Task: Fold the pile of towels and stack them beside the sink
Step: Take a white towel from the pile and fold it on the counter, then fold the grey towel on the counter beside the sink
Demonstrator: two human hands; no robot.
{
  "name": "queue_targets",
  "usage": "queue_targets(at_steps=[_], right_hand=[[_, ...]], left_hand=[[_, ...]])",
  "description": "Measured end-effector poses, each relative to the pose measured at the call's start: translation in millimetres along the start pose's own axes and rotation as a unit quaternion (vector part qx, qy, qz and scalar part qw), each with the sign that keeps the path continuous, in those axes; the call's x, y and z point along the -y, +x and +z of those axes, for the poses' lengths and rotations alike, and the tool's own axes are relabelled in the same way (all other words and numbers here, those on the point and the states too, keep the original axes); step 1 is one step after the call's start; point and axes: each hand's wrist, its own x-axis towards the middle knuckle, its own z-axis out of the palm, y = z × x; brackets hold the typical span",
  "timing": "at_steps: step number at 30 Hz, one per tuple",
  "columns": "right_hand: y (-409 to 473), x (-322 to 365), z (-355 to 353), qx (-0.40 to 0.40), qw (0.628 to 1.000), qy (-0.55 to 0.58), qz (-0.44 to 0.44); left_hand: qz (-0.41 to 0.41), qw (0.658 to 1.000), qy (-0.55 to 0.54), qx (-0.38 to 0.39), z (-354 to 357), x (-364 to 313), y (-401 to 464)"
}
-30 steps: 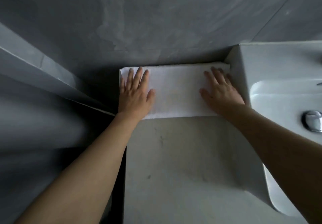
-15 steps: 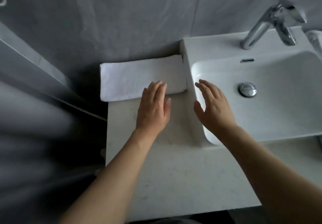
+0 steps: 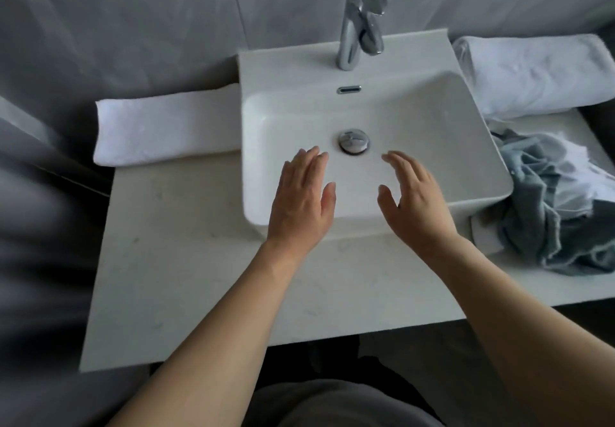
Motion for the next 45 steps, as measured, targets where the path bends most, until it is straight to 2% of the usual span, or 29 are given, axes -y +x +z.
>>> queue_targets(at_steps=[7, 12, 17, 20, 23, 25, 27, 29, 31, 32, 33, 34, 35, 37, 38, 39, 41, 42, 44, 45], right_hand=[[-21.5, -83.0, -47.3, -0.063, 0.997, -0.005, 0.047], [-43.0, -183.3, -94.7, -0.092, 0.990, -0.023, 0.108], [-58.4, -281.5, -127.3, -0.040, 0.988, -0.037, 0.147], [-65.7, -317.2, -137.3, 0.001, 0.986, -0.046, 0.159], [-67.3, -339.2, -144.3, 0.020, 0.986, -0.046, 0.162], [-70.2, -346.5, -145.5, 0.031, 0.987, -0.048, 0.148], [-72.9, -348.8, -143.1, 0.036, 0.990, -0.044, 0.126], [-73.9, -347.3, -138.2, 0.056, 0.994, -0.041, 0.088], [-71.5, -345.1, -132.1, 0.077, 0.995, -0.035, 0.055], [-69.8, -343.4, -129.0, 0.085, 0.995, -0.030, 0.050], [-66.9, -341.9, -126.8, 0.089, 0.995, -0.025, 0.049], [-62.6, -340.2, -125.7, 0.091, 0.995, -0.019, 0.047], [-57.2, -337.4, -124.8, 0.091, 0.995, -0.017, 0.039], [-42.8, -332.1, -122.7, 0.095, 0.995, -0.008, 0.028], [-34.9, -329.0, -121.2, 0.099, 0.995, 0.001, 0.032], [-27.5, -325.2, -120.1, 0.099, 0.994, 0.010, 0.039], [-14.1, -316.9, -118.3, 0.085, 0.995, 0.022, 0.045], [-7.9, -312.8, -117.6, 0.087, 0.995, 0.029, 0.036], [2.7, -303.9, -115.0, 0.111, 0.993, 0.029, -0.031], [7.0, -299.0, -113.1, 0.125, 0.990, 0.046, -0.052]], left_hand=[[0.058, 0.997, -0.020, 0.052, 66.0, -73.2, 22.1], [0.103, 0.992, -0.042, 0.054, 127.3, -159.2, 45.2], [0.128, 0.989, -0.037, 0.068, 193.0, -239.4, 72.6], [0.087, 0.977, 0.080, 0.176, 225.6, -269.5, 87.5], [0.017, 0.937, 0.226, 0.266, 244.4, -274.2, 93.4], [0.019, 0.924, 0.278, 0.262, 246.9, -269.9, 91.0], [0.041, 0.930, 0.284, 0.230, 244.7, -267.0, 89.6], [0.039, 0.961, 0.208, 0.179, 242.7, -266.3, 89.4], [-0.035, 0.992, 0.006, 0.123, 234.7, -274.5, 89.9], [-0.095, 0.986, -0.100, 0.097, 227.6, -281.8, 90.2], [-0.157, 0.966, -0.195, 0.067, 219.4, -288.7, 92.6], [-0.225, 0.927, -0.297, 0.035, 210.3, -295.1, 96.1], [-0.298, 0.867, -0.400, 0.008, 200.5, -301.3, 99.1], [-0.408, 0.740, -0.535, 0.016, 181.2, -308.3, 101.8], [-0.421, 0.711, -0.562, 0.036, 170.6, -310.2, 102.0], [-0.419, 0.704, -0.571, 0.045, 161.1, -310.7, 101.9], [-0.416, 0.695, -0.586, 0.020, 144.5, -308.2, 94.9], [-0.414, 0.681, -0.605, 0.008, 136.2, -306.4, 90.0], [-0.424, 0.665, -0.615, -0.003, 122.2, -298.3, 77.5], [-0.461, 0.657, -0.597, -0.019, 115.4, -292.4, 70.1]])
